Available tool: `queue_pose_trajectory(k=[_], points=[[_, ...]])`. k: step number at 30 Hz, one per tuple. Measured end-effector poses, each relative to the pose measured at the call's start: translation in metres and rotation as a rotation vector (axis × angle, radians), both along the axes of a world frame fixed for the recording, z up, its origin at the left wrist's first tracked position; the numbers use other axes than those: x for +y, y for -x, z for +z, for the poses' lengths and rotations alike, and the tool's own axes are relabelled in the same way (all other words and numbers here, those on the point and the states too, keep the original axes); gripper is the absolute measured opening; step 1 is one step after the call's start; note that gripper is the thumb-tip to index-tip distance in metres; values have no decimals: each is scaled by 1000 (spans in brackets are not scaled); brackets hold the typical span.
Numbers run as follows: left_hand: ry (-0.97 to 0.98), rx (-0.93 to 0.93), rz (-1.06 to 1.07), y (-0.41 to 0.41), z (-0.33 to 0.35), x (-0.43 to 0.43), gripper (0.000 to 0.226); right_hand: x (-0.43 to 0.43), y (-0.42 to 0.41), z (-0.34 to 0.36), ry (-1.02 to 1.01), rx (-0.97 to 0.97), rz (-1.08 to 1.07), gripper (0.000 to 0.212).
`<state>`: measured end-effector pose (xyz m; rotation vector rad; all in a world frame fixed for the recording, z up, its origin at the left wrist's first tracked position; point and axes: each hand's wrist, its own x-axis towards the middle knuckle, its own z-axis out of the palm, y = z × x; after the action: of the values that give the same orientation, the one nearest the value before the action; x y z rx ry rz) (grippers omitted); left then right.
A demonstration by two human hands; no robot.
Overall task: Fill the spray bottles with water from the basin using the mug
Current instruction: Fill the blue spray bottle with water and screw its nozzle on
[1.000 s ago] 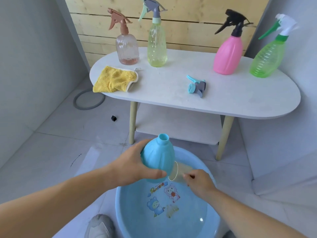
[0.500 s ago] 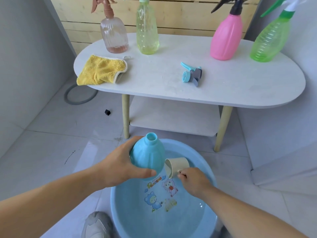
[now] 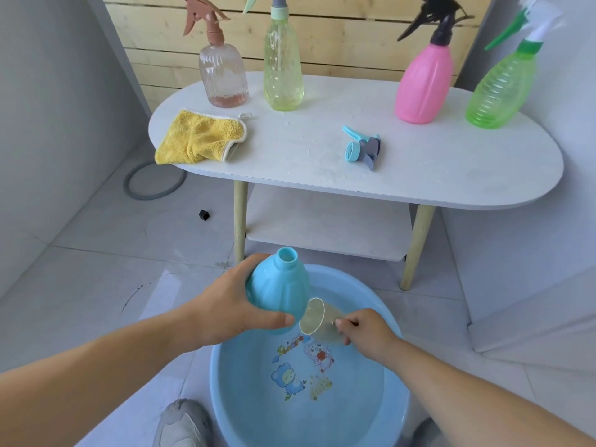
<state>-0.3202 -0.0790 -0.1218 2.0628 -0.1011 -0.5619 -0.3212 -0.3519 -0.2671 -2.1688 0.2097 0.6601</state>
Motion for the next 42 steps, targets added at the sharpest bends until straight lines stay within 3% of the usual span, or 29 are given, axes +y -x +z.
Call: queue_pose_trajectory(k=[7, 17, 22, 29, 42], points=[[34, -22, 21, 2, 16, -3, 79, -4, -6, 58, -236, -19, -172, 27], [113, -64, 74, 15, 35, -9, 78, -22, -2, 165, -290, -209, -170, 29], [106, -110, 92, 19, 41, -15, 74, -28, 7, 207, -326, -346, -139, 45], [113, -122, 99, 17, 40, -16, 76, -27, 15, 252, -392, -527, -115, 41], [124, -119, 90, 13, 36, -21, 77, -15, 24, 277, -228, -699, -17, 24]])
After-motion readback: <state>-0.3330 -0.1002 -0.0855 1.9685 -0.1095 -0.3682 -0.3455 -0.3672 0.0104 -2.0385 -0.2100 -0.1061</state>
